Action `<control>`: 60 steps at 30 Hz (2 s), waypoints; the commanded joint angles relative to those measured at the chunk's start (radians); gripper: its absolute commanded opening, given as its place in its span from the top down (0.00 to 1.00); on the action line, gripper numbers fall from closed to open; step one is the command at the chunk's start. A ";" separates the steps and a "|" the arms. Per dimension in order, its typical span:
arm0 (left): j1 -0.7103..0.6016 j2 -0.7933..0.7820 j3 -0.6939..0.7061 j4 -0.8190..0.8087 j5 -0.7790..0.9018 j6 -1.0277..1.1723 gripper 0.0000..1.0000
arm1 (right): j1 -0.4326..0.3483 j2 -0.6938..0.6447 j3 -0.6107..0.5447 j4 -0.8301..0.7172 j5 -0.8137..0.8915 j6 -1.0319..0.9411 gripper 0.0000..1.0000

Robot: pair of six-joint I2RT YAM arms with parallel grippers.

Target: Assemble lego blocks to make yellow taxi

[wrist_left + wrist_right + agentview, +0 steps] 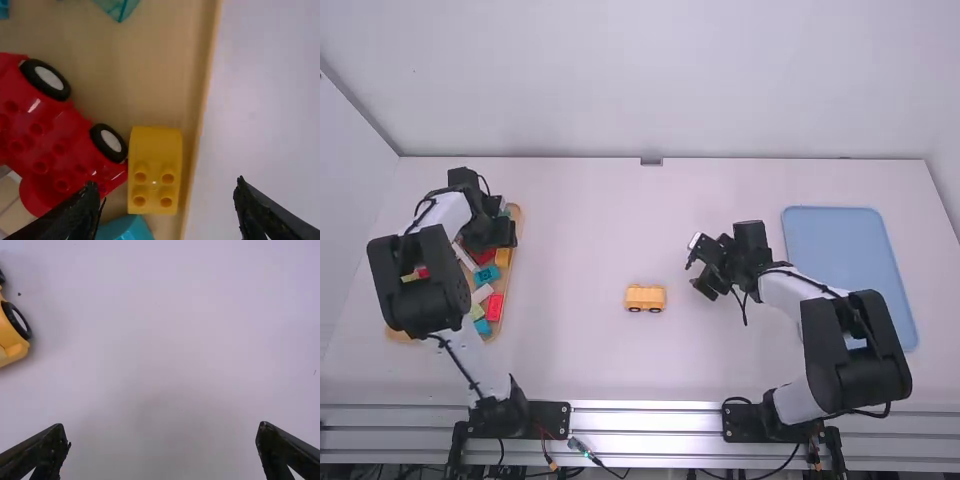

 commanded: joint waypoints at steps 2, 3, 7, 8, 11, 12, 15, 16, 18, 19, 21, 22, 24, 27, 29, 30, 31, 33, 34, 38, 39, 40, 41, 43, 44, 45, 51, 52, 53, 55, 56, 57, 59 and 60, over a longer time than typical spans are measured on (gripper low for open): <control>0.047 0.000 -0.023 0.002 0.080 0.047 0.34 | 0.004 -0.019 -0.005 -0.003 -0.022 0.000 0.01; 0.051 0.000 -0.027 0.007 0.079 0.049 0.34 | 0.009 -0.019 -0.005 -0.002 -0.023 0.000 0.01; 0.047 0.000 -0.044 0.016 0.089 0.090 0.40 | 0.021 -0.019 -0.005 0.000 -0.023 0.000 0.01; 0.038 0.000 -0.045 0.015 0.084 0.088 0.42 | 0.021 -0.019 -0.005 0.000 -0.023 0.000 0.01; 0.031 0.000 -0.046 0.027 0.084 0.088 0.43 | 0.020 -0.019 -0.005 0.000 -0.022 0.000 0.01; 0.034 0.000 -0.047 0.029 0.083 0.088 0.47 | 0.020 -0.019 -0.005 0.000 -0.023 0.000 0.01; 0.031 0.000 -0.062 0.045 0.082 0.088 0.52 | 0.019 -0.019 -0.005 -0.001 -0.023 0.000 0.01; 0.031 0.000 -0.071 0.055 0.076 0.088 0.52 | 0.019 -0.019 -0.005 0.000 -0.022 0.000 0.01; 0.035 0.000 -0.095 0.085 0.076 0.089 0.52 | 0.020 -0.019 -0.005 0.000 -0.022 0.000 0.01; 0.038 0.000 -0.107 0.103 0.077 0.089 0.53 | 0.020 -0.019 -0.005 -0.001 -0.023 0.000 0.01; 0.039 0.000 -0.126 0.128 0.076 0.090 0.54 | 0.020 -0.019 -0.005 -0.001 -0.021 0.000 0.01; 0.039 0.000 -0.130 0.132 0.076 0.093 0.55 | 0.020 -0.019 -0.005 -0.001 -0.019 0.000 0.01; 0.039 0.000 -0.135 0.141 0.076 0.092 0.55 | 0.021 -0.019 -0.005 -0.001 -0.020 0.000 0.01; 0.039 0.000 -0.137 0.156 0.077 0.092 0.60 | 0.021 -0.019 -0.005 -0.001 -0.019 0.001 0.01; 0.039 0.000 -0.137 0.163 0.076 0.089 0.62 | 0.021 -0.019 -0.005 -0.001 -0.019 0.000 0.01; 0.039 0.000 -0.137 0.164 0.076 0.088 0.64 | 0.021 -0.019 -0.005 -0.001 -0.019 0.000 0.01; 0.039 0.000 -0.138 0.165 0.076 0.088 0.64 | 0.021 -0.019 -0.005 -0.001 -0.020 0.001 0.01; 0.039 0.000 -0.138 0.169 0.076 0.088 0.63 | 0.021 -0.019 -0.005 -0.001 -0.019 0.000 0.01; 0.039 0.000 -0.138 0.170 0.076 0.087 0.63 | 0.021 -0.019 -0.005 -0.001 -0.019 0.000 0.01; 0.040 0.000 -0.138 0.169 0.076 0.081 0.61 | 0.021 -0.019 -0.005 -0.001 -0.023 0.000 0.01; 0.040 0.000 -0.138 0.169 0.076 0.082 0.60 | 0.021 -0.019 -0.005 -0.001 -0.022 0.001 0.01; 0.039 0.000 -0.138 0.170 0.075 0.086 0.61 | 0.021 -0.019 -0.005 -0.001 -0.023 0.000 0.01; 0.039 0.000 -0.138 0.170 0.075 0.086 0.61 | 0.021 -0.019 -0.005 -0.001 -0.023 0.000 0.01; 0.039 0.000 -0.144 0.182 0.041 0.080 0.64 | 0.021 -0.019 -0.005 -0.001 -0.023 0.000 0.01; 0.039 0.000 -0.146 0.185 0.032 0.080 0.65 | 0.021 -0.019 -0.005 -0.001 -0.023 0.001 0.01; 0.039 0.000 -0.151 0.190 0.027 0.081 0.66 | 0.021 -0.019 -0.005 -0.001 -0.023 0.001 0.01; 0.039 0.000 -0.189 0.240 0.028 0.082 0.72 | 0.021 -0.019 -0.005 0.000 -0.023 0.000 0.01; 0.039 0.000 -0.197 0.246 0.027 0.085 0.72 | 0.021 -0.019 -0.005 0.000 -0.023 0.000 0.01; 0.039 0.000 -0.199 0.248 0.027 0.085 0.72 | 0.021 -0.019 -0.005 0.000 -0.023 0.000 0.01; 0.039 0.000 -0.217 0.269 0.035 0.085 0.70 | 0.021 -0.019 -0.005 0.000 -0.023 0.000 0.01; 0.039 0.000 -0.222 0.274 0.034 0.084 0.70 | 0.021 -0.019 -0.005 0.000 -0.023 0.000 0.01; 0.039 0.000 -0.226 0.278 0.034 0.084 0.68 | 0.021 -0.019 -0.005 0.000 -0.023 0.001 0.01; 0.038 0.000 -0.243 0.288 0.034 0.084 0.61 | 0.021 -0.019 -0.005 0.000 -0.023 0.000 0.01; 0.038 0.000 -0.245 0.288 0.033 0.084 0.58 | 0.021 -0.019 -0.005 0.000 -0.023 0.000 0.01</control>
